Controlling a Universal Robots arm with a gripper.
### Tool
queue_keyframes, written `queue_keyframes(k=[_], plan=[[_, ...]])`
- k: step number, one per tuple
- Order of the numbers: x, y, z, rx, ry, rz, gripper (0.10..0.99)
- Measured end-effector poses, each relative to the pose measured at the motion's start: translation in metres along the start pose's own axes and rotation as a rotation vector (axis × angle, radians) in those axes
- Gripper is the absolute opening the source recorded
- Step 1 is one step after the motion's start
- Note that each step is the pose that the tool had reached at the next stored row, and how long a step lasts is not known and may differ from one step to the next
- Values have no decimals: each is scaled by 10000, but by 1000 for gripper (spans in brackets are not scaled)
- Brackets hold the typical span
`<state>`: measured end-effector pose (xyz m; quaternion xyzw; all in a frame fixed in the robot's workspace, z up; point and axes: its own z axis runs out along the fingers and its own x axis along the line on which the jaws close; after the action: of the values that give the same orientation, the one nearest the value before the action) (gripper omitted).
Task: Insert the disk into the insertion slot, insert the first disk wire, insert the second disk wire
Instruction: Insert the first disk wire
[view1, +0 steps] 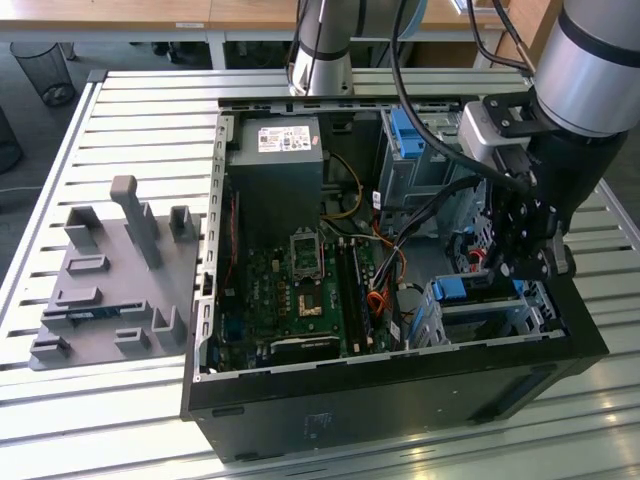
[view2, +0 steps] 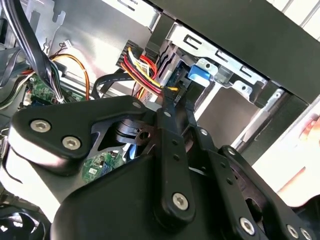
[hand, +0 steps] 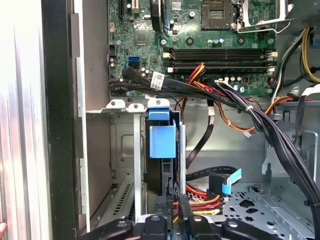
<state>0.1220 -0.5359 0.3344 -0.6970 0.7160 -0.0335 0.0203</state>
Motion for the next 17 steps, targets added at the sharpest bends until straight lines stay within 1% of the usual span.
queue_keyframes(k=[1,2,3,4,17], plan=[[0,-1,-15,-6,-1,2,224],[0,-3,-28,-14,-1,5,161],[1,-4,-34,-21,-2,11,161],[1,-3,-36,-24,-3,23,106],[1,-5,-47,-32,3,45,106]])
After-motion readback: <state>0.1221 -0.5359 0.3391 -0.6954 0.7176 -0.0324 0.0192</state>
